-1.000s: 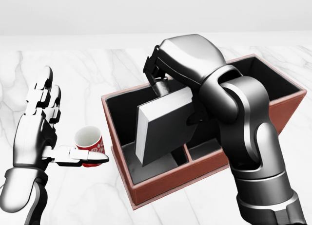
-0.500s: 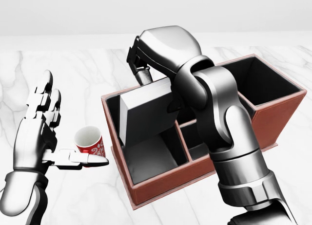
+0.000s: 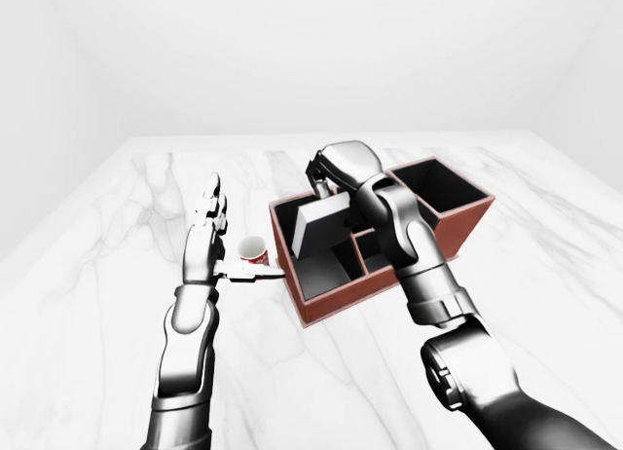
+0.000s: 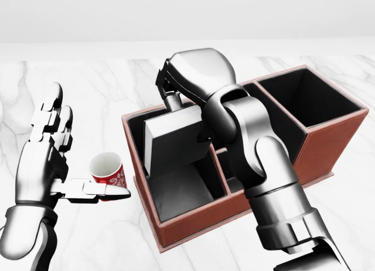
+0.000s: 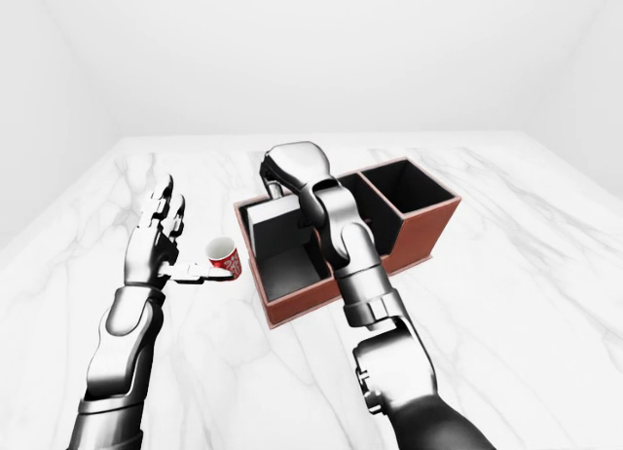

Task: Pick up the book and place it in the left compartment of the caddy.

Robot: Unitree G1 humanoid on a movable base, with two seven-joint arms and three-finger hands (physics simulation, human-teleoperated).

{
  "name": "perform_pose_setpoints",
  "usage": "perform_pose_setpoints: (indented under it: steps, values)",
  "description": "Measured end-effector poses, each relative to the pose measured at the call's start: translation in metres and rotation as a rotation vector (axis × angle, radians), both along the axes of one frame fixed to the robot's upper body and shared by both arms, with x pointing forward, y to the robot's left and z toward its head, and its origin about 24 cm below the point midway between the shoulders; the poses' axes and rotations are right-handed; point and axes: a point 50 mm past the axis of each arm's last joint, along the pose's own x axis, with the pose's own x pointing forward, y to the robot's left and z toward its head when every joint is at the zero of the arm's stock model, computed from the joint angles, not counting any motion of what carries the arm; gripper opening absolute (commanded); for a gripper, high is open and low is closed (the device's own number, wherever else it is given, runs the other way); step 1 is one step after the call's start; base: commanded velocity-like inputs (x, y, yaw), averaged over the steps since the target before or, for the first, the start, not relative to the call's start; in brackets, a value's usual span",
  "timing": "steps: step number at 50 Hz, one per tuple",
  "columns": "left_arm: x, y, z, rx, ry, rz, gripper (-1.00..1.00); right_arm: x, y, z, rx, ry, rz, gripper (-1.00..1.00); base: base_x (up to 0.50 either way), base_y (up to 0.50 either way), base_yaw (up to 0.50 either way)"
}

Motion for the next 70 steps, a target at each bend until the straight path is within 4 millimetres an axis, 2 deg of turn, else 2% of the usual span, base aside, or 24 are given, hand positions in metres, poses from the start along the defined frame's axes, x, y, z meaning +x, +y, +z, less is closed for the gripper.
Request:
perform_pose_setpoints:
  steps: [28, 70]
  values:
    - [0.001, 0.001, -0.005, -0.003, 0.022, 0.001, 1.00, 0.015, 0.002, -0.038, -0.020, 0.000, -0.066, -1.00, 0.00, 0.00, 0.00]
    - [0.001, 0.000, -0.007, -0.004, 0.030, 0.001, 1.00, 0.013, 0.000, -0.099, -0.079, 0.049, -0.116, -1.00, 0.00, 0.00, 0.00]
